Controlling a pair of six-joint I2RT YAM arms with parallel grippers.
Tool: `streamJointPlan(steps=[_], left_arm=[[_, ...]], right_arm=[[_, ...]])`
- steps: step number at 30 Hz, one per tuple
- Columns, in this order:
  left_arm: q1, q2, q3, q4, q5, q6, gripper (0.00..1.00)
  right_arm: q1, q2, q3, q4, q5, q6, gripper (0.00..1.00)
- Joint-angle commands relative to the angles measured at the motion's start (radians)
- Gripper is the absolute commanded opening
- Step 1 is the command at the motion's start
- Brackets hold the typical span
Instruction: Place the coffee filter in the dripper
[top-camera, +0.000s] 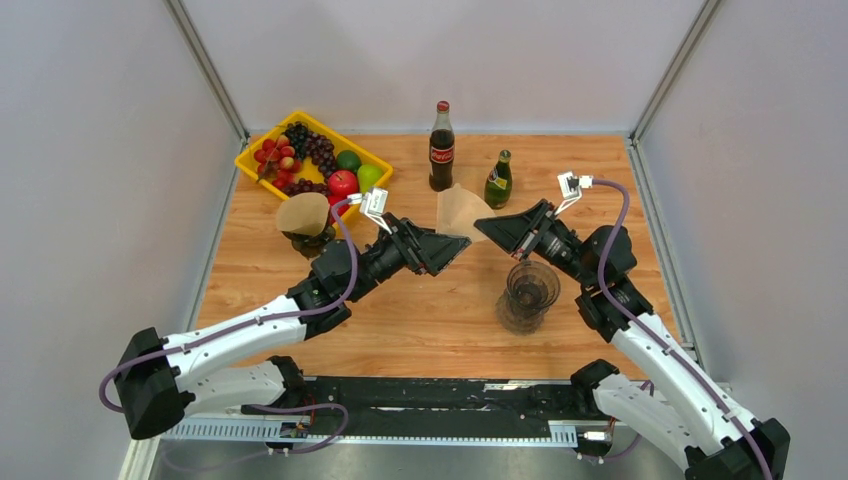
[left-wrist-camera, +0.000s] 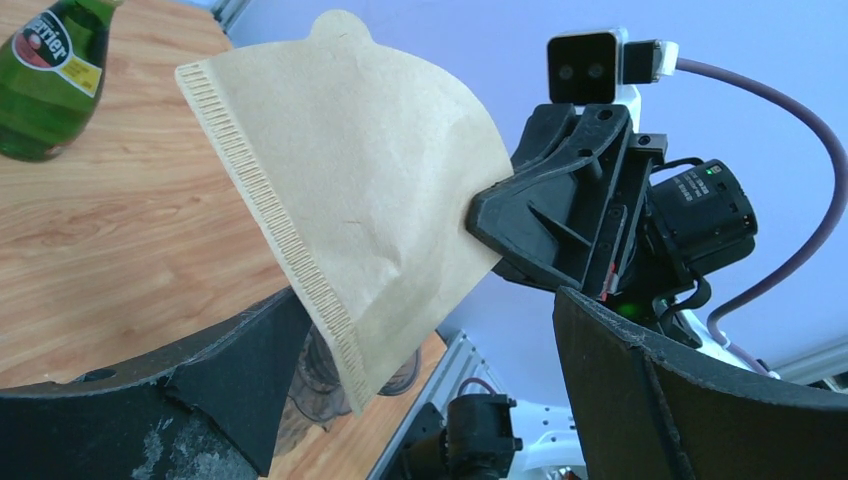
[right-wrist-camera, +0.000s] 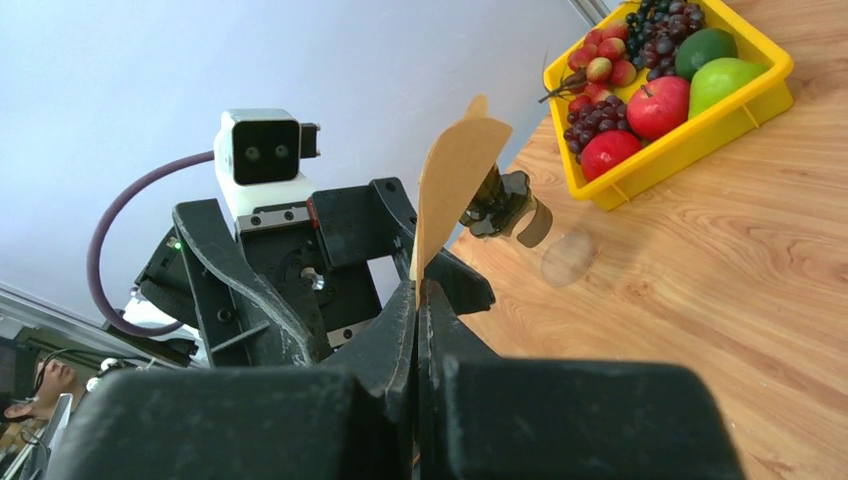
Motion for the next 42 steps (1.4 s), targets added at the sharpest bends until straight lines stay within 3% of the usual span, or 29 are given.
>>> streamJointPlan(steps=[1, 9, 18, 28, 31, 33, 42], left_arm=[[0.003, 0.001, 0.030, 0.082, 0.029, -0.019, 0.98], [0.004, -0.012, 0.013, 0.092, -0.036, -0.014, 0.83], [0.004, 0.028, 0.017, 0.138, 0.031, 0.002, 0.58], [0.004, 0.067, 0.043, 0.101, 0.057, 0.050, 0.53], [0.004, 0.059, 0.044, 0.085, 0.046, 0.070, 0.36], [0.004, 0.053, 0.045, 0.067, 0.010, 0.083, 0.32], [0.003, 0.040, 0.050, 0.024, -0.032, 0.122, 0.31]], right_arm=[[-0.001, -0.037, -0.027, 0.050, 0.049, 0.017, 0.00], [-0.001, -0.079, -0.079, 0.025, 0.099, 0.021, 0.00], [-0.002, -0.114, -0.127, 0.071, 0.167, 0.062, 0.00], [-0.001, -0.130, -0.148, 0.096, 0.180, 0.087, 0.00], [-0.002, -0.128, -0.152, 0.091, 0.166, 0.087, 0.00], [-0.002, -0.128, -0.151, 0.082, 0.144, 0.081, 0.00], [-0.002, -0.122, -0.160, 0.052, 0.090, 0.073, 0.00]])
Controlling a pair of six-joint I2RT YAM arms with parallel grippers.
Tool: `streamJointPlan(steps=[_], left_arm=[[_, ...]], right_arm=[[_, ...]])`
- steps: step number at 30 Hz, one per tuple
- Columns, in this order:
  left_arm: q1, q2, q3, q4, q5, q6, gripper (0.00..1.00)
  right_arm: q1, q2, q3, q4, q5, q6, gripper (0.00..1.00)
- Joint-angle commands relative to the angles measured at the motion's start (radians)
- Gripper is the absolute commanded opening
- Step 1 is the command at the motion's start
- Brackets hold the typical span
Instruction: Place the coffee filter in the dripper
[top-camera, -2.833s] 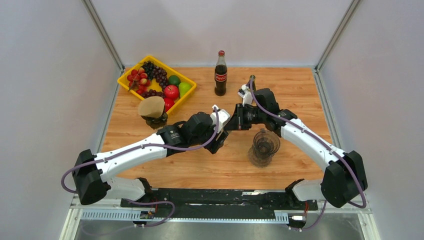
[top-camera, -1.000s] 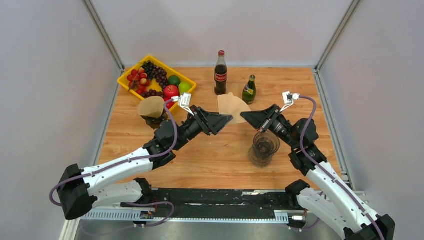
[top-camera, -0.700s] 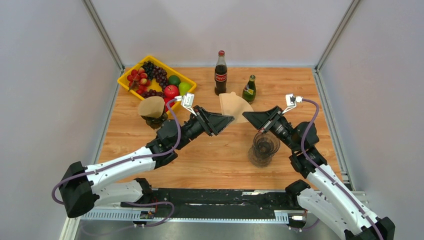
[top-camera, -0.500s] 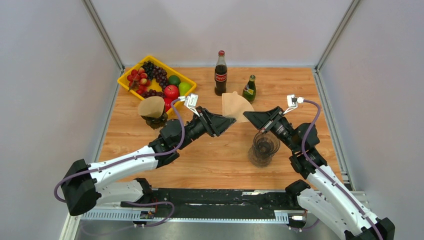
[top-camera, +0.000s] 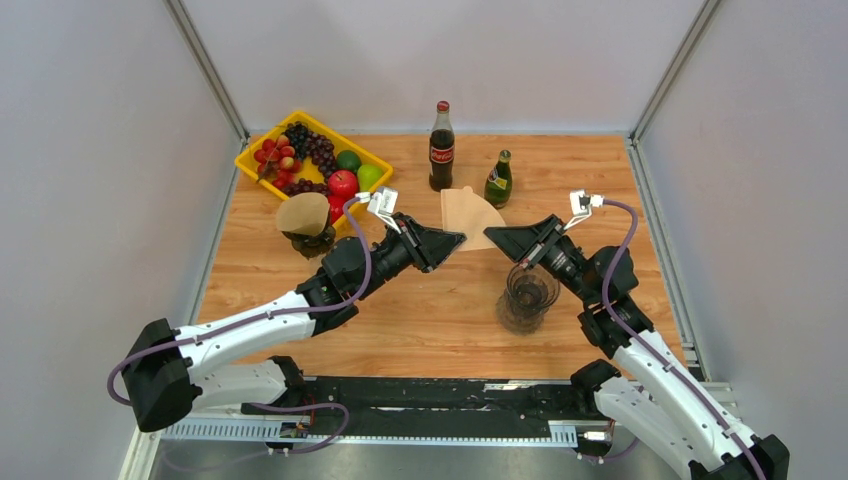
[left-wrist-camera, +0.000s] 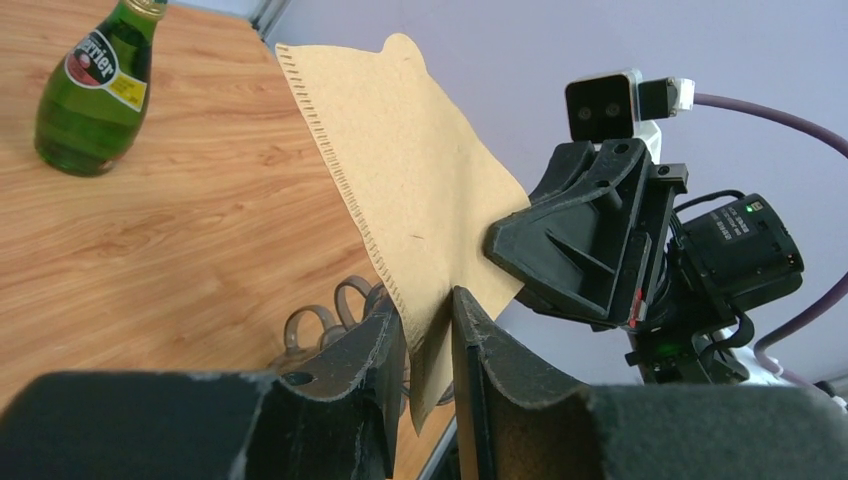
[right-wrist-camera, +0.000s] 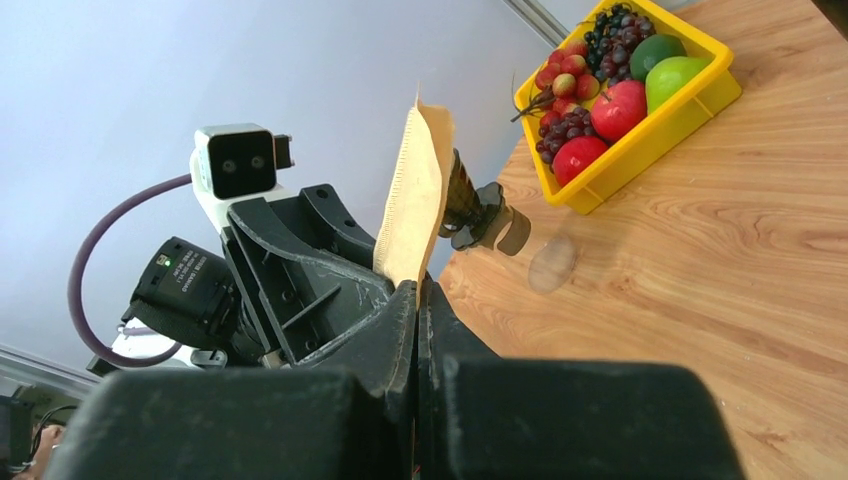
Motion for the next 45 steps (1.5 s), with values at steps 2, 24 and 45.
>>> streamJointPlan(steps=[2, 24, 45], left_arm=[[0.002, -0.029, 0.044, -0.008, -0.021, 0.049, 0.30], [0.043, -0.143, -0.017, -0.368, 0.140, 0.461, 0.00], [0.169, -0.173, -0.032, -0.532, 0.637, 0.540, 0.00]], right_arm=[[-0.002, -0.008, -0.011, 0.010, -0.037, 0.001, 0.00], [-0.002, 0.034, 0.138, -0.370, -0.025, -0.501, 0.99], [0.001, 0.149, 0.175, -0.340, -0.180, -0.853, 1.00]])
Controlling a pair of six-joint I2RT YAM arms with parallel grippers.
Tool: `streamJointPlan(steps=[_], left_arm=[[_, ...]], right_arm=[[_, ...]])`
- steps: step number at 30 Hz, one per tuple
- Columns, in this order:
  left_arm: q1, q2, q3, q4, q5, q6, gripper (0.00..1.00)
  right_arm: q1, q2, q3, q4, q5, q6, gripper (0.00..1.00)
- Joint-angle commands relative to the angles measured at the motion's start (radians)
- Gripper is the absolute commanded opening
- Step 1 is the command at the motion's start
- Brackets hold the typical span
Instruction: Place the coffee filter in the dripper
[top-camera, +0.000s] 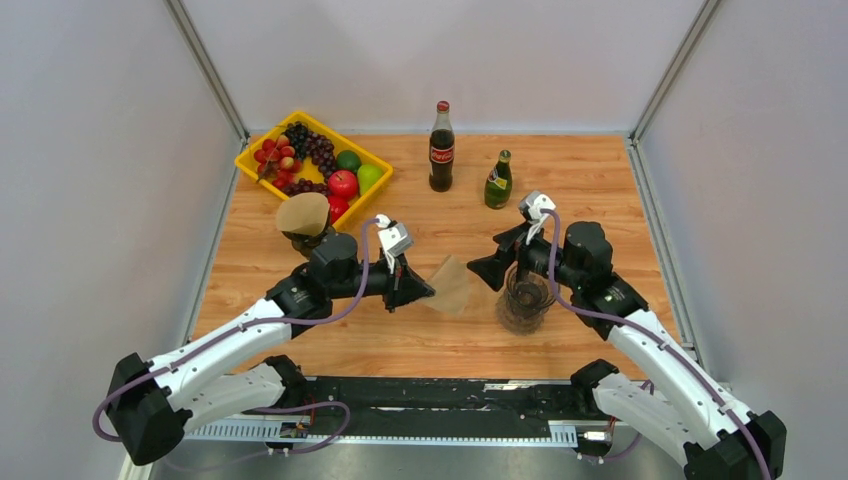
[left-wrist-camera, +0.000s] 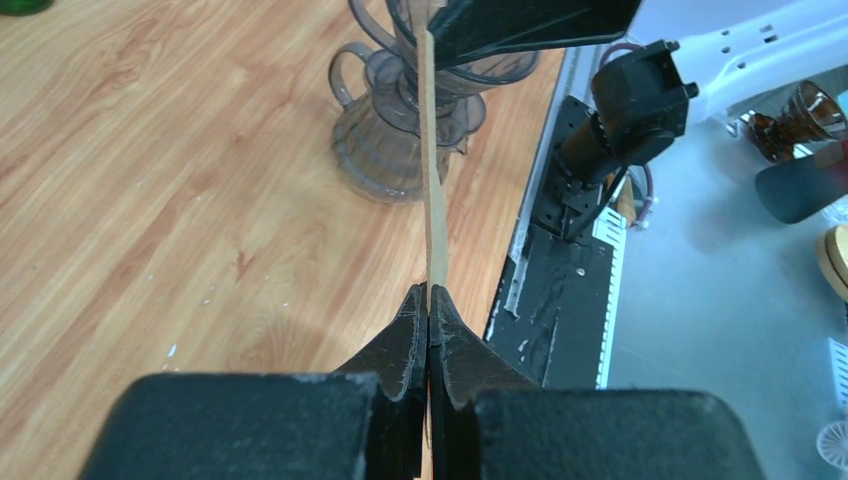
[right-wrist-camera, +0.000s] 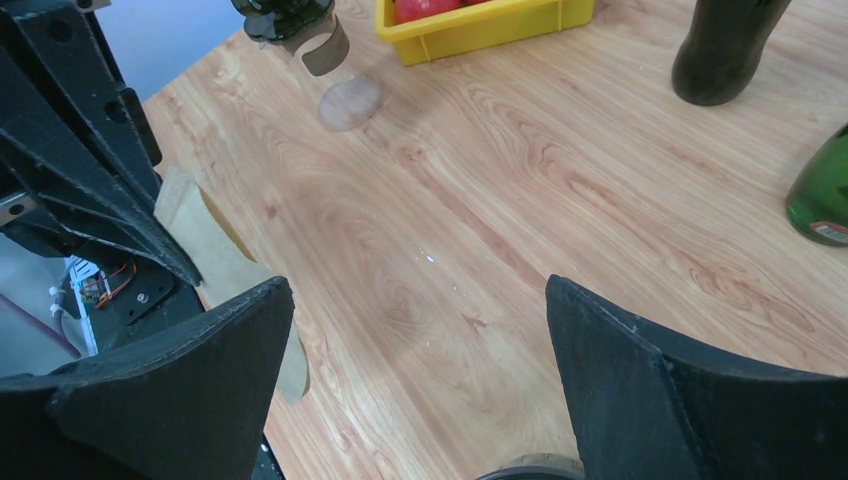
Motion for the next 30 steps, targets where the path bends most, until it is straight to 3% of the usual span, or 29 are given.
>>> streamJointPlan(steps=[1, 12, 17, 23, 30], left_arm=[[-0.001, -0.010, 0.016, 0.004, 0.068, 0.011, 0.00], [-0.002, 0.031, 0.033, 0.024, 0.126, 0.012, 0.00], [-0.001, 0.035, 0.041, 0.024, 0.143, 0.018, 0.00], [0.000, 0.026, 0.041, 0.028, 0.155, 0.019, 0.00], [-0.001, 0.021, 0.042, 0.025, 0.114, 0.004, 0.00]], right_arm=[[-0.001, 0.030, 0.053, 0.058, -0.041, -0.025, 1.00], [0.000, 0.033, 0.044, 0.048, -0.117, -0.030, 1.00], [0.000, 0.016, 0.050, 0.014, 0.023, -0.031, 1.00], [0.000, 0.012, 0.056, -0.017, 0.060, -0.044, 1.00], [0.000, -0.009, 0.065, -0.042, -0.098, -0.051, 1.00]])
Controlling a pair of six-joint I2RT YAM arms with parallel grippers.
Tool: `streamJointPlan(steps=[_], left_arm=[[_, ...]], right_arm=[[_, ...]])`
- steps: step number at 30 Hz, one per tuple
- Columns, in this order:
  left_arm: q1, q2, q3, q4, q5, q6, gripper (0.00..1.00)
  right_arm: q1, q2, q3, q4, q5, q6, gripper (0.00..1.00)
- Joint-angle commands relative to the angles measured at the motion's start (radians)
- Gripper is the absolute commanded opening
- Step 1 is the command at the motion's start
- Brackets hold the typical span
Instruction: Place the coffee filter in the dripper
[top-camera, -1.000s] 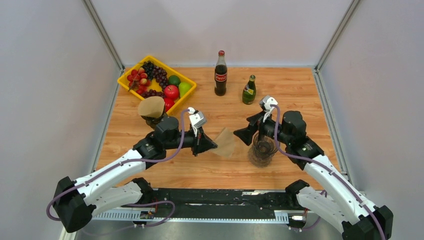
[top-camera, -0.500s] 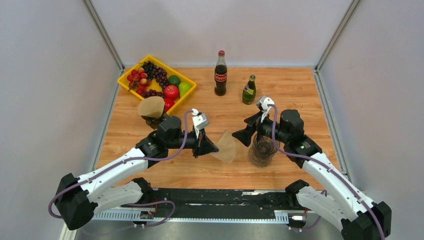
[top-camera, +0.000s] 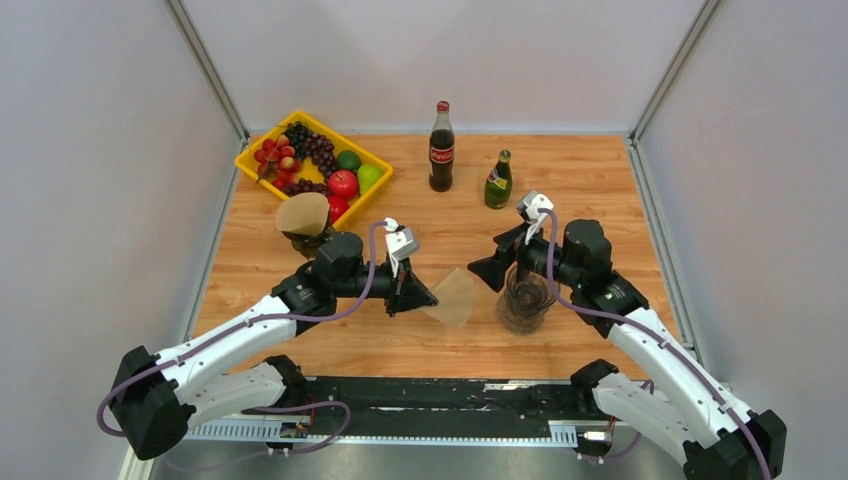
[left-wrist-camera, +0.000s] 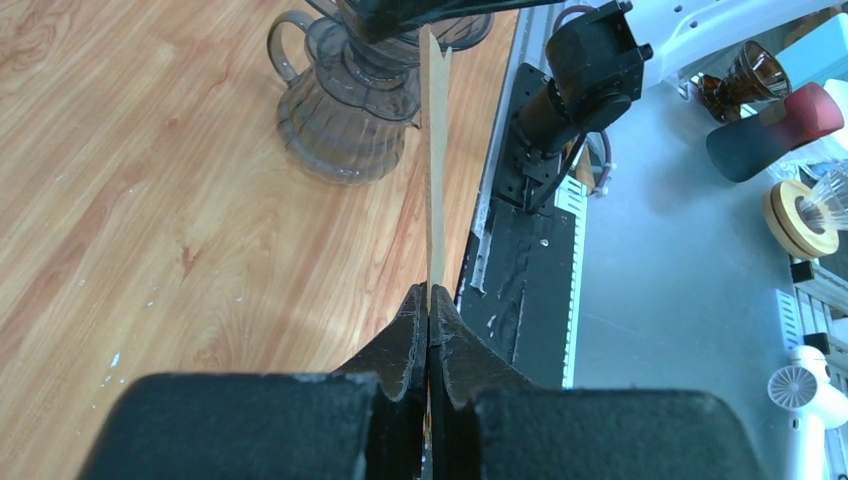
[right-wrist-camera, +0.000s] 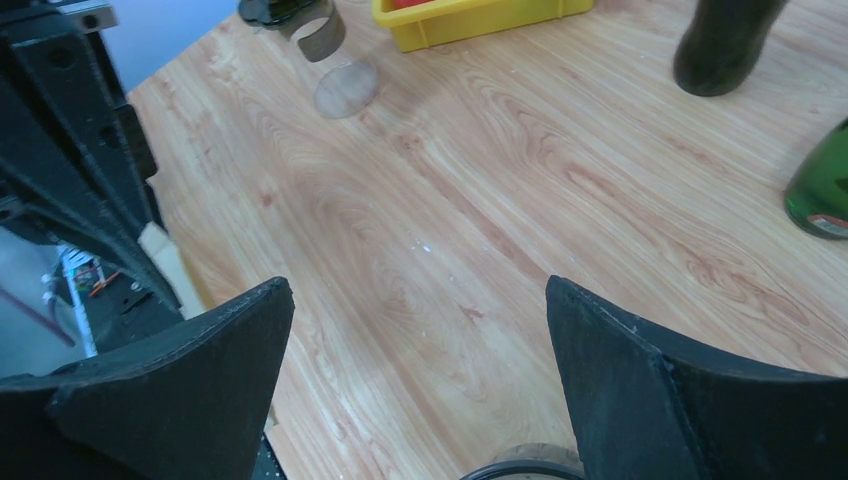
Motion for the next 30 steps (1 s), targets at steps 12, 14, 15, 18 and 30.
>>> streamJointPlan(steps=[12, 14, 15, 18, 30], left_arm=[[-0.001, -0.014, 0.032, 0.051, -0.026, -0.011, 0.00], [-0.001, -0.010, 0.031, 0.053, -0.024, -0.015, 0.00], [-0.001, -0.009, 0.031, 0.053, -0.026, -0.016, 0.00], [0.000, -0.008, 0.031, 0.052, -0.029, -0.016, 0.00], [-0.001, 0.003, 0.031, 0.066, -0.022, -0.022, 0.00]], right_arm=[[0.001, -0.035, 0.050, -0.047, -0.121, -0.024, 0.99], [0.000, -0.027, 0.059, -0.057, -0.087, -0.023, 0.99], [0.000, -0.023, 0.061, -0.059, -0.095, -0.027, 0.99], [0.001, -0.015, 0.060, -0.062, -0.181, -0.032, 0.99], [0.058, 0.031, 0.066, -0.062, -0.275, -0.036, 0.99]])
